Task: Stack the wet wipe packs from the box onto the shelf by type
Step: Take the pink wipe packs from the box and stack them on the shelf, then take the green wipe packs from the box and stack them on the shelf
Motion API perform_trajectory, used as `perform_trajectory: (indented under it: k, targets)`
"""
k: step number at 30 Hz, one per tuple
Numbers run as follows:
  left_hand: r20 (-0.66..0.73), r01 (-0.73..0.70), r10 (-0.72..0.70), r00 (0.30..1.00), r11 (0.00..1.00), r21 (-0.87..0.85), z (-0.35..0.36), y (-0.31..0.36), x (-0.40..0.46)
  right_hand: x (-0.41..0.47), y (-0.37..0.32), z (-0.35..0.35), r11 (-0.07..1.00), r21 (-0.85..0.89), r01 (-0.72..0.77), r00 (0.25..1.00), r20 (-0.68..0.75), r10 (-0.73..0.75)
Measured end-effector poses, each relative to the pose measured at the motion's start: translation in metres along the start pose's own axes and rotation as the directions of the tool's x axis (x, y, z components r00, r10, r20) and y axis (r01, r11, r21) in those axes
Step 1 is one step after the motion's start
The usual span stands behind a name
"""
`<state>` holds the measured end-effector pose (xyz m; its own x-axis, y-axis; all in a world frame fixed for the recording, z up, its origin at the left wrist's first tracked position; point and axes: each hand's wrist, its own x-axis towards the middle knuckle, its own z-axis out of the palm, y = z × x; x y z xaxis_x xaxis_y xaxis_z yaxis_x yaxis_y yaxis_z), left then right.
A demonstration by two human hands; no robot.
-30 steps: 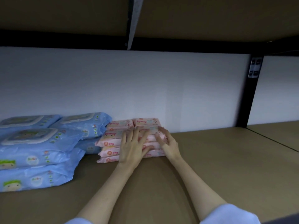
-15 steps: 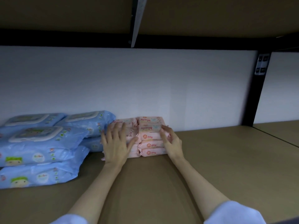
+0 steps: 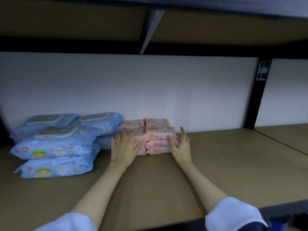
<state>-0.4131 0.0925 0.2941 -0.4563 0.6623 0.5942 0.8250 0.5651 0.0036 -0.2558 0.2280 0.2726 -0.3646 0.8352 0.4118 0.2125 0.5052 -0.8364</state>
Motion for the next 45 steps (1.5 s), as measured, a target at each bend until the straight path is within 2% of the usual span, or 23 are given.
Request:
perform_trajectory:
  k: [2, 4, 7, 13, 15, 17, 20, 23, 26, 29, 31, 33, 38, 40, 42, 45]
  targets:
    - [0.011, -0.018, 0.018, 1.000, 0.997, -0.075, -0.019, 0.003, -0.025, -0.024, -0.005, -0.012, 0.990, -0.126, 0.059, 0.998, 0.014, -0.058]
    - [0.096, -0.012, 0.021, 0.995, 0.995, -0.098, -0.043, 0.009, -0.055, -0.051, -0.011, -0.025, 0.966, -0.215, 0.142, 0.989, 0.062, -0.131]
    - [0.120, -0.023, 0.039, 0.992, 0.991, -0.131, -0.075, 0.019, -0.108, -0.103, -0.028, -0.044, 0.936, -0.268, 0.230, 0.969, 0.148, -0.196]
    - [-0.093, -0.151, 0.130, 0.987, 0.949, -0.278, -0.114, 0.024, -0.232, -0.224, -0.041, -0.077, 0.840, -0.259, 0.476, 0.872, 0.261, -0.414]
    - [-0.081, -0.153, 0.135, 0.988, 0.940, -0.304, -0.116, 0.026, -0.274, -0.263, -0.030, -0.081, 0.840, -0.255, 0.479, 0.867, 0.287, -0.408]
    - [-0.008, -0.134, 0.139, 0.990, 0.939, -0.318, -0.109, 0.026, -0.317, -0.302, -0.012, -0.081, 0.875, -0.234, 0.423, 0.878, 0.345, -0.332]
    - [0.223, -0.018, 0.099, 0.970, 0.941, -0.339, -0.085, 0.026, -0.383, -0.360, 0.026, -0.073, 0.924, -0.238, 0.300, 0.879, 0.444, -0.172]
    - [0.504, 0.154, 0.017, 0.864, 0.943, -0.296, -0.053, 0.026, -0.445, -0.415, 0.068, -0.061, 0.939, -0.313, 0.140, 0.829, 0.556, 0.062]
    - [0.732, 0.298, -0.044, 0.680, 0.929, -0.221, -0.021, 0.023, -0.503, -0.461, 0.112, -0.053, 0.904, -0.428, -0.018, 0.736, 0.606, 0.302]
    - [0.869, 0.432, -0.103, 0.484, 0.892, -0.135, 0.001, 0.013, -0.549, -0.495, 0.150, -0.052, 0.814, -0.569, -0.118, 0.603, 0.610, 0.514]
    - [0.922, 0.479, -0.133, 0.364, 0.875, -0.063, 0.015, 0.005, -0.574, -0.509, 0.170, -0.051, 0.757, -0.637, -0.147, 0.528, 0.596, 0.604]
    - [0.941, 0.539, -0.149, 0.304, 0.842, -0.040, 0.029, 0.001, -0.590, -0.516, 0.186, -0.048, 0.721, -0.671, -0.173, 0.481, 0.581, 0.656]
    - [0.955, 0.603, -0.127, 0.268, 0.795, -0.063, 0.063, 0.007, -0.593, -0.514, 0.211, -0.041, 0.672, -0.689, -0.272, 0.428, 0.538, 0.726]
    - [0.954, 0.657, -0.095, 0.285, 0.744, -0.122, 0.079, 0.009, -0.580, -0.507, 0.219, -0.036, 0.674, -0.683, -0.280, 0.435, 0.536, 0.724]
    - [0.940, 0.692, -0.086, 0.330, 0.700, -0.179, 0.097, 0.011, -0.563, -0.495, 0.224, -0.028, 0.689, -0.665, -0.288, 0.458, 0.536, 0.709]
    - [0.882, 0.640, -0.114, 0.456, 0.731, -0.236, 0.125, 0.013, -0.533, -0.470, 0.235, -0.011, 0.726, -0.612, -0.314, 0.511, 0.536, 0.672]
